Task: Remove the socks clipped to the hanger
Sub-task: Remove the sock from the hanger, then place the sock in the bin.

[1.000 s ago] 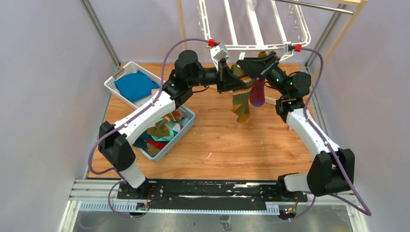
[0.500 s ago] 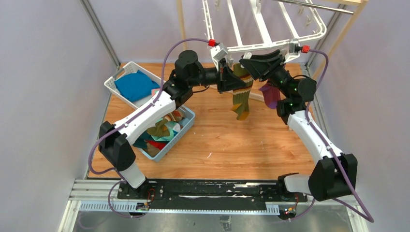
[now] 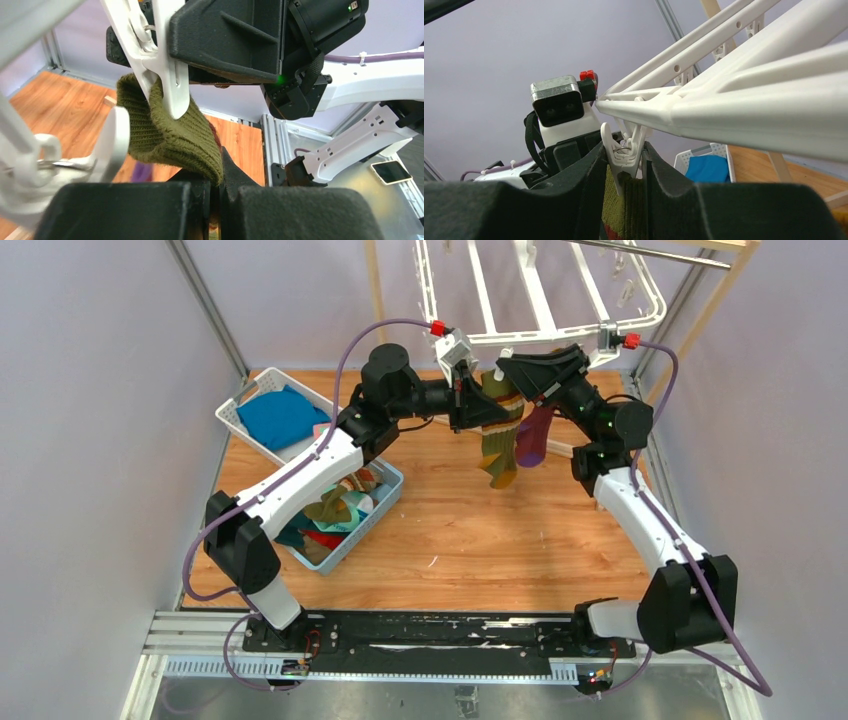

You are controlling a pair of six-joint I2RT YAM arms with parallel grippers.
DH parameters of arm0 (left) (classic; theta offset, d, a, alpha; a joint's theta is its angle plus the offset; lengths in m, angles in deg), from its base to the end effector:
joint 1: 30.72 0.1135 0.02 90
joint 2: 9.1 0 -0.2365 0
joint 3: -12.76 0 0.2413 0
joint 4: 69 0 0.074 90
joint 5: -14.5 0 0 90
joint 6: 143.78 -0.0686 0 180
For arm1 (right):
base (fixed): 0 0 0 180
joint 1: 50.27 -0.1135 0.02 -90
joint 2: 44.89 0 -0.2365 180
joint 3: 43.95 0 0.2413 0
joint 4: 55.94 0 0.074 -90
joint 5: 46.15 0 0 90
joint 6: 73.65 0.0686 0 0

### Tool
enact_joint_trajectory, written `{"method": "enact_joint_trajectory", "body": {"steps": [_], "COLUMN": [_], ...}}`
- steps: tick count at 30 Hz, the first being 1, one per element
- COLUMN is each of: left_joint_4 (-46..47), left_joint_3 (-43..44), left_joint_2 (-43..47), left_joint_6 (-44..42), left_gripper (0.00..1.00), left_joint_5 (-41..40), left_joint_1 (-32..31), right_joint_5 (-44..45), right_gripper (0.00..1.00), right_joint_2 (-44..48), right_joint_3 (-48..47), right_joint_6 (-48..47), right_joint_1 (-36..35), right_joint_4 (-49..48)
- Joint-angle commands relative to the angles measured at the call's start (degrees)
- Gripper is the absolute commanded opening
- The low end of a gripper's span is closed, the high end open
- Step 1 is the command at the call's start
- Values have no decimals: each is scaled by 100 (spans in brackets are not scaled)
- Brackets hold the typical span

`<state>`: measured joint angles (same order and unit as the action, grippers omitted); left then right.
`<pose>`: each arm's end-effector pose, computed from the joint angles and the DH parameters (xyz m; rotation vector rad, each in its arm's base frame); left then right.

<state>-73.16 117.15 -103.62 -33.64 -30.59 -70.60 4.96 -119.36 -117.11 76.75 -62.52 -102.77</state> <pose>0.2746 -0.2926 0.4028 0.9462 1.3812 -1.3867 0.2715 0.1030 0.4267 -0.3110 1.0347 1.4173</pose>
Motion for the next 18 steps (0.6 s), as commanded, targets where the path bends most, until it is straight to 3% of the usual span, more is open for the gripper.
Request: {"method": "enact_joint_trajectory", "body": {"steps": [1, 7, 14, 15, 16, 17, 18], "left_joint_4": [156, 145, -551, -650, -761, -911, -1189], "left_joint_3": [5, -197, -612, -673, -725, -763, -753], "left_joint_2": [65, 153, 517, 594, 691, 811, 929], "left_joint_6": [-15, -178, -976, -1054, -1135, -1245, -1386], "left_gripper": [0, 0, 0, 0, 0, 0, 0], "left_joint_5": [25, -111, -815, -851, -859, -856, -871], "left_joint_1": [-29, -25, 39, 75, 122, 180, 246], "right_joint_5": [76, 227, 297, 276, 235, 173, 105], "right_gripper": [27, 1, 0, 2, 11, 24, 46], "right_joint_2": [-27, -48, 13, 36, 65, 102, 157], "right_joint_3": [-75, -72, -25, -22, -14, -19, -21], "right_joint_6": [71, 294, 430, 394, 346, 270, 141], "right_joint_1": [25, 117, 292, 293, 300, 302, 302], "right_joint_4": [-222, -76, -37, 12, 90, 230, 392]}}
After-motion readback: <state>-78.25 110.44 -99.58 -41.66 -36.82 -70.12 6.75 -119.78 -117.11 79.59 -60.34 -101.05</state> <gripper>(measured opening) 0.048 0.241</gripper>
